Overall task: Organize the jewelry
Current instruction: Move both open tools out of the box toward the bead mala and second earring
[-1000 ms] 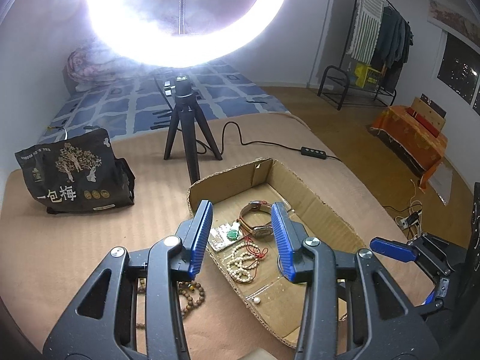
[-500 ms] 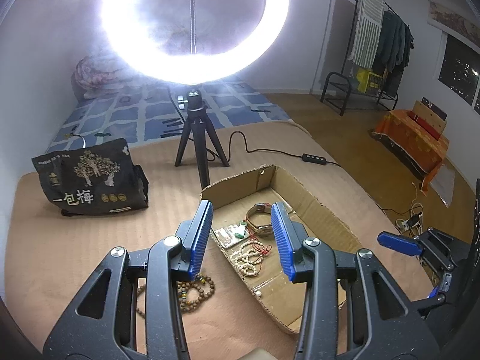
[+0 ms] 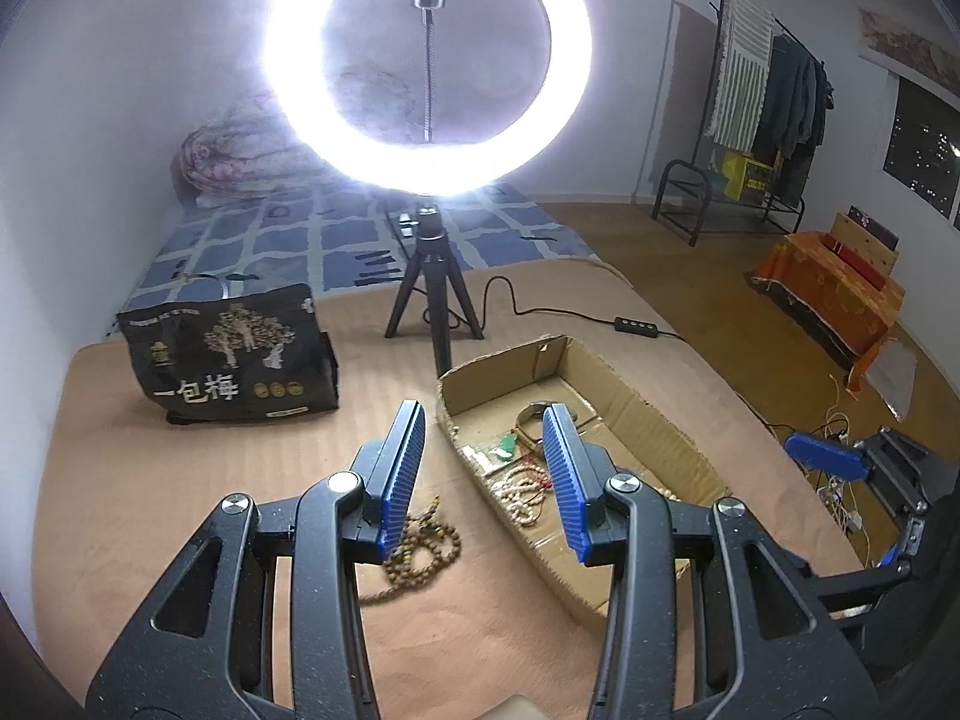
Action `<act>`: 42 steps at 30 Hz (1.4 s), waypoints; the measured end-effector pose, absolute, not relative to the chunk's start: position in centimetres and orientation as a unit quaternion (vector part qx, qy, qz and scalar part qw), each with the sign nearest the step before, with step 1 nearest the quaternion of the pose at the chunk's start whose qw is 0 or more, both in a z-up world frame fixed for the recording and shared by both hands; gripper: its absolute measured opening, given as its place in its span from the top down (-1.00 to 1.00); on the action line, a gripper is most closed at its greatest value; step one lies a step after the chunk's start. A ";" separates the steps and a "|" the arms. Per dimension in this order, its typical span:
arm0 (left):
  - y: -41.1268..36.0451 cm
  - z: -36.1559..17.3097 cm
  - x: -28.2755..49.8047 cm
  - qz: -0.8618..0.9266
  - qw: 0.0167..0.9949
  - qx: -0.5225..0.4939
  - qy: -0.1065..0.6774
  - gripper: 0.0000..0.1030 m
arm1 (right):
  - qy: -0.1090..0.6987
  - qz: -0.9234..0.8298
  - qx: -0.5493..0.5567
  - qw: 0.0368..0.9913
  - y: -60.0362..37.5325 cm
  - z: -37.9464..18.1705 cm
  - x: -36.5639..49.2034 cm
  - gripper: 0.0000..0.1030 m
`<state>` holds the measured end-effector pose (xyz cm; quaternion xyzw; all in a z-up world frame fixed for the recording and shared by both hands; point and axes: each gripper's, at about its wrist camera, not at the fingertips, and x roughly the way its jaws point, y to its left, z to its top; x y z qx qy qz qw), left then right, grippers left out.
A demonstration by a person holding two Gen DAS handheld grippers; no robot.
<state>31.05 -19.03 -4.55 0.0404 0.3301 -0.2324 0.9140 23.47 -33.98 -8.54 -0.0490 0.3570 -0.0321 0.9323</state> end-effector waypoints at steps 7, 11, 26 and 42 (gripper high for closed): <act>-15.7 -3.7 29.5 -0.218 0.920 0.031 0.324 0.19 | 0.341 -0.029 -0.053 0.938 -32.7 -7.8 22.8 -0.50; -13.2 -3.5 28.6 -0.209 0.923 0.021 0.323 0.05 | 0.338 -0.019 -0.045 0.940 -31.9 -7.7 22.8 -0.51; -4.5 -8.6 26.8 -0.167 0.917 -0.019 0.362 0.05 | 0.344 0.036 0.010 0.938 -28.8 -9.0 25.2 -0.52; -3.0 -15.3 26.3 -0.172 0.890 -0.027 0.422 0.05 | 0.409 0.079 0.081 0.905 -25.5 -13.4 32.2 -0.52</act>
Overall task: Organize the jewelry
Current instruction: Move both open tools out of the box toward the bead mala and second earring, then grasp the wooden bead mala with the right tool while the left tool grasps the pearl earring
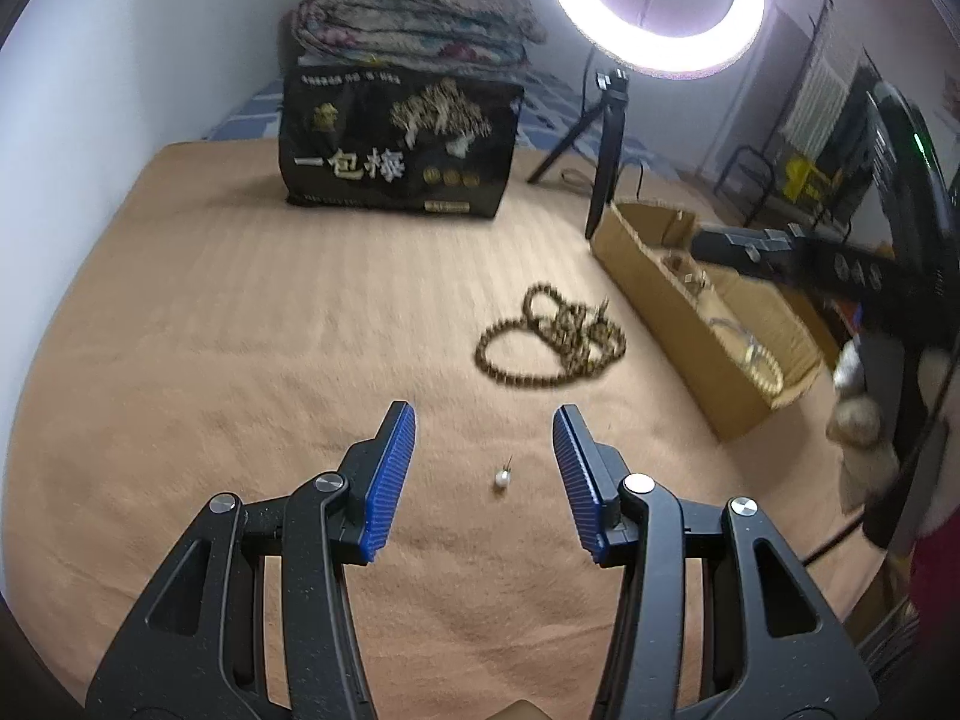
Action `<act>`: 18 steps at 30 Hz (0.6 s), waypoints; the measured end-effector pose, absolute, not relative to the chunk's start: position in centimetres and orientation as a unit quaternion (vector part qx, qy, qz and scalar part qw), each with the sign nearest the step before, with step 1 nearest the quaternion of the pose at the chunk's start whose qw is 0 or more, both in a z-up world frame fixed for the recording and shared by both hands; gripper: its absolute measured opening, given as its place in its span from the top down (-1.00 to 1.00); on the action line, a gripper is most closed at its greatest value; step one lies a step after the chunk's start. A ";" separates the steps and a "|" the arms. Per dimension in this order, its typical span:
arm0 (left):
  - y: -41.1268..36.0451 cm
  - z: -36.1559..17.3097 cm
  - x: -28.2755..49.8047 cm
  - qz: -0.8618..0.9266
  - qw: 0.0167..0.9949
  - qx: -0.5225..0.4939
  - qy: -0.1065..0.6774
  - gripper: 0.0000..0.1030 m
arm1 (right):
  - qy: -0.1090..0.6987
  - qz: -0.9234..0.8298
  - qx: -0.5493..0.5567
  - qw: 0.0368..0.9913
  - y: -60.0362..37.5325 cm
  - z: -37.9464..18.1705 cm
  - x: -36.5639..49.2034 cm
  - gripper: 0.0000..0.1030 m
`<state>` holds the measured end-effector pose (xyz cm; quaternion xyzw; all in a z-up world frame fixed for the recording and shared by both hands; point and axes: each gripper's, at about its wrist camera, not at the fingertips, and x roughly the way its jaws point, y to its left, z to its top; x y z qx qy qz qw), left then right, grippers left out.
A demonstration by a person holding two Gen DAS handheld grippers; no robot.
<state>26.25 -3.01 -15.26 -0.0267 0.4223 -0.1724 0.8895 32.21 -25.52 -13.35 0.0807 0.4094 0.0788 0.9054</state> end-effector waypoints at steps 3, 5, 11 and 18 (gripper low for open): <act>-2.9 -16.2 26.3 -0.176 0.885 -0.030 0.431 0.05 | 0.425 0.089 0.076 0.898 -24.7 -14.4 33.3 -0.52; -3.0 -17.1 26.3 -0.180 0.880 -0.030 0.439 0.05 | 0.434 0.090 0.070 0.894 -24.3 -15.2 33.8 -0.52; -3.5 -19.0 26.5 -0.191 0.867 -0.028 0.460 0.13 | 0.471 0.094 0.051 0.876 -22.5 -18.2 35.2 -0.52; -4.7 -21.3 26.6 -0.197 0.855 0.004 0.480 0.33 | 0.490 0.084 0.030 0.867 -21.2 -19.8 36.5 -0.51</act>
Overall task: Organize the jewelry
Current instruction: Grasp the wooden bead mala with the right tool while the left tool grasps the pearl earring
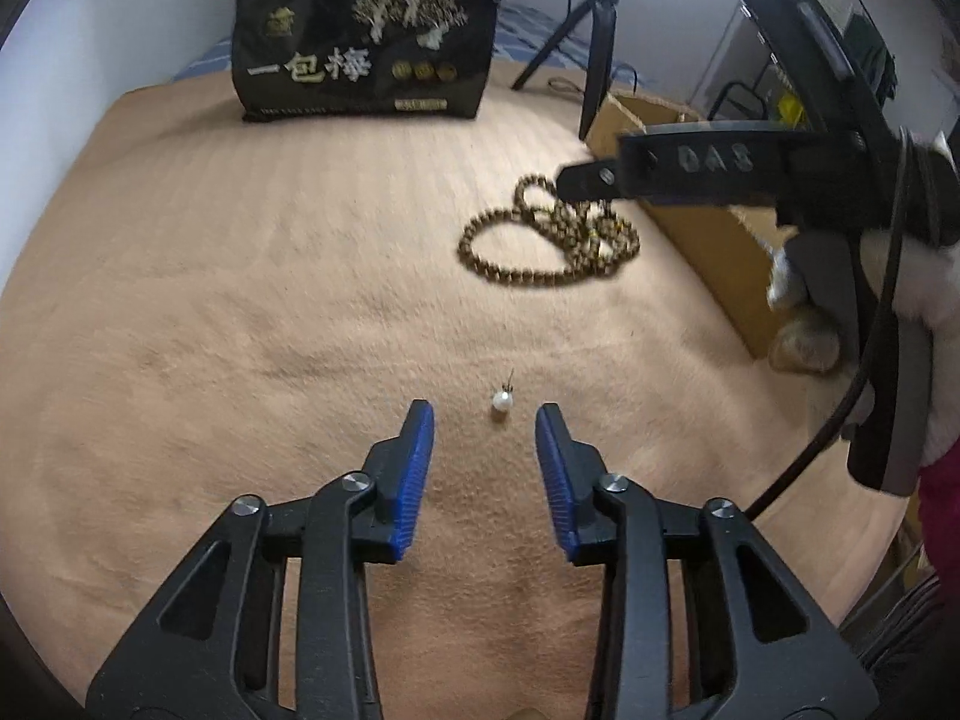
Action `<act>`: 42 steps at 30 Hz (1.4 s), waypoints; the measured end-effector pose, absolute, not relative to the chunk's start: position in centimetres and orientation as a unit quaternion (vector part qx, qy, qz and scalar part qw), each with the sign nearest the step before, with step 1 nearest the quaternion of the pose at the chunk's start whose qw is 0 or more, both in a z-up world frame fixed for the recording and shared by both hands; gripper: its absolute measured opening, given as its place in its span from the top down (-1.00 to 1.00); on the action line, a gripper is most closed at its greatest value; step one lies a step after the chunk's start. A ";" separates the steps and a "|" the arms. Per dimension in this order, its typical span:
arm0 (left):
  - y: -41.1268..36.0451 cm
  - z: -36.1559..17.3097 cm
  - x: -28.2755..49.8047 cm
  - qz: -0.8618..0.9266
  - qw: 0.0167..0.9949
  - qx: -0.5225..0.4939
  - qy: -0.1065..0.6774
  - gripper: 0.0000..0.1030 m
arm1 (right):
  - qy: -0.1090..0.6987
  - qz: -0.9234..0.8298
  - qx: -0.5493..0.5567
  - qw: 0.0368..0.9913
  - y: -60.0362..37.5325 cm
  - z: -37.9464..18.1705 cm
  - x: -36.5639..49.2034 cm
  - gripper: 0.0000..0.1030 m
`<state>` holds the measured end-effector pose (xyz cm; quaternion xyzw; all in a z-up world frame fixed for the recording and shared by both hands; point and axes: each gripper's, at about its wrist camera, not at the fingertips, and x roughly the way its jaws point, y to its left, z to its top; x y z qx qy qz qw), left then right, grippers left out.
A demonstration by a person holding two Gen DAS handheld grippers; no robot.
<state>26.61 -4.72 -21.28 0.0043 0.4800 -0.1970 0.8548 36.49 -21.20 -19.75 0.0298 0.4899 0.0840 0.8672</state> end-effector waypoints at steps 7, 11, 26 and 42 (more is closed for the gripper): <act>-5.7 -22.8 27.3 -0.199 0.848 0.021 0.490 0.38 | 0.510 0.077 0.021 0.856 -20.6 -21.5 37.8 -0.31; -6.1 -23.5 27.9 -0.201 0.845 0.020 0.495 0.41 | 0.517 0.069 0.022 0.853 -20.8 -22.2 38.4 -0.19; -6.8 -24.3 28.7 -0.199 0.848 0.032 0.490 0.73 | 0.529 0.041 -0.015 0.848 -20.3 -24.9 40.5 -0.11; -5.9 -23.5 28.4 -0.183 0.854 0.050 0.484 0.87 | 0.513 0.061 -0.027 0.856 -20.3 -24.1 39.8 0.78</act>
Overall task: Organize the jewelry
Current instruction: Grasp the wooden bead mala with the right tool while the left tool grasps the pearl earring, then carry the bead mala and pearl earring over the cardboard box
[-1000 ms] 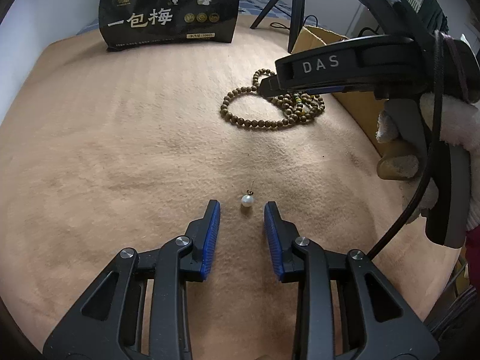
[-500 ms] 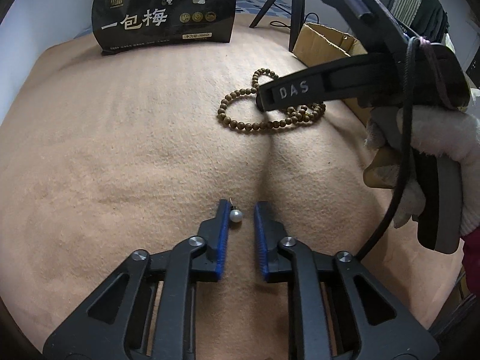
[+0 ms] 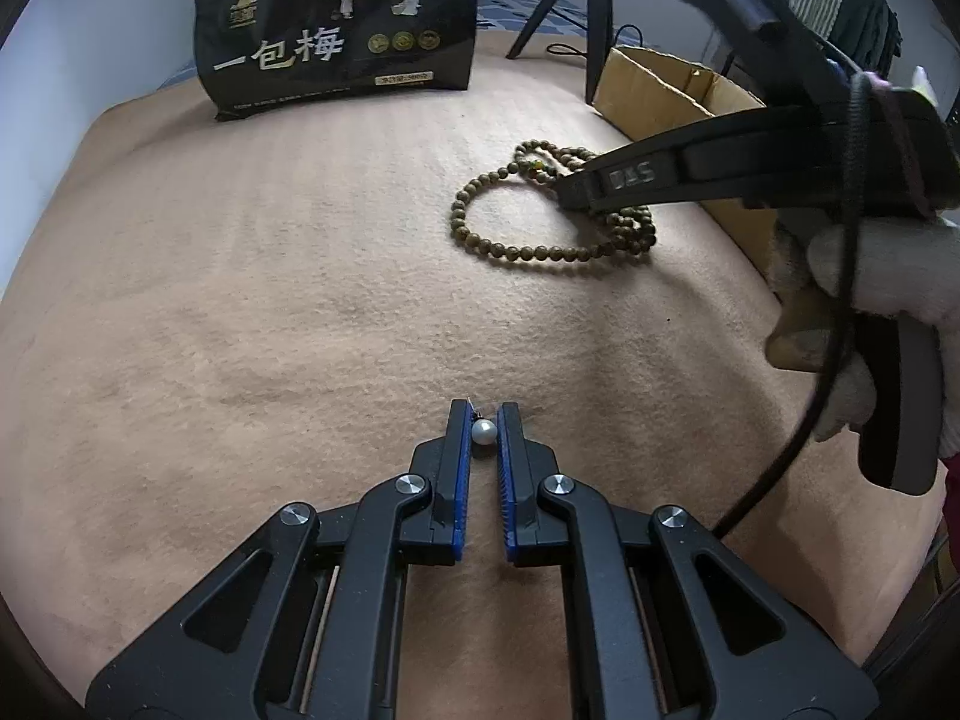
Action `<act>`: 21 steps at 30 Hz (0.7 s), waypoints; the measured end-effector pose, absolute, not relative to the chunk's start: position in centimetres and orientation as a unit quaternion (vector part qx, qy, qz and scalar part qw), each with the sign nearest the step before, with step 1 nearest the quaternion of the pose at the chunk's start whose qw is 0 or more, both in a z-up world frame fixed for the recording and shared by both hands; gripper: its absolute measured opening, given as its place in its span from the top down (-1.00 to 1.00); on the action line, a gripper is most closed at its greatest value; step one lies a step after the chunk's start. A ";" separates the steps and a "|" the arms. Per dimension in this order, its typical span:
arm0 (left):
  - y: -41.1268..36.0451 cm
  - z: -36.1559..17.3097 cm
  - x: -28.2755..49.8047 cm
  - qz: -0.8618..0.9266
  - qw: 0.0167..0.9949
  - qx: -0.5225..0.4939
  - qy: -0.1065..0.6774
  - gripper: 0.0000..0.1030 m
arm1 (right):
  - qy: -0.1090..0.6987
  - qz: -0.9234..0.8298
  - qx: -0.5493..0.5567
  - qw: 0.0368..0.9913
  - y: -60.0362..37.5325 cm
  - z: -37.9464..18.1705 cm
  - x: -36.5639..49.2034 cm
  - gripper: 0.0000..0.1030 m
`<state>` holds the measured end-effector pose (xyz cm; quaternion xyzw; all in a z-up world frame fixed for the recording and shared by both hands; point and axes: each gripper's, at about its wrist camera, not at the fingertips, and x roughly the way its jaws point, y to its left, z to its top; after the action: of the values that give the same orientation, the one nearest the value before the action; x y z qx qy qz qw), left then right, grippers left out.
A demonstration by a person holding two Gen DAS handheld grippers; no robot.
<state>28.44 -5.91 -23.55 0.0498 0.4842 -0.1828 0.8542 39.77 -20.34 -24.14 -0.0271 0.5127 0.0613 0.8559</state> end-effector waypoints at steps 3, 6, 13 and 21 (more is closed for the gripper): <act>-5.5 -23.2 28.3 -0.176 0.856 0.046 0.483 0.88 | 0.503 0.067 -0.020 0.862 -20.3 -22.7 38.9 0.78; -5.2 -22.2 28.1 -0.174 0.863 0.038 0.474 0.87 | 0.489 0.074 -0.007 0.869 -20.5 -21.0 38.5 0.78; -5.1 -19.7 27.0 -0.175 0.877 0.027 0.448 0.87 | 0.460 0.087 0.008 0.884 -20.8 -17.4 36.8 0.78; -5.3 -17.0 25.7 -0.181 0.887 0.023 0.424 0.88 | 0.422 0.099 0.018 0.901 -21.4 -13.2 34.3 0.78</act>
<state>25.65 -5.34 -17.01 0.0231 0.4244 -0.1812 0.8869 34.29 -21.38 -13.18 0.0180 0.4224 0.0992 0.9008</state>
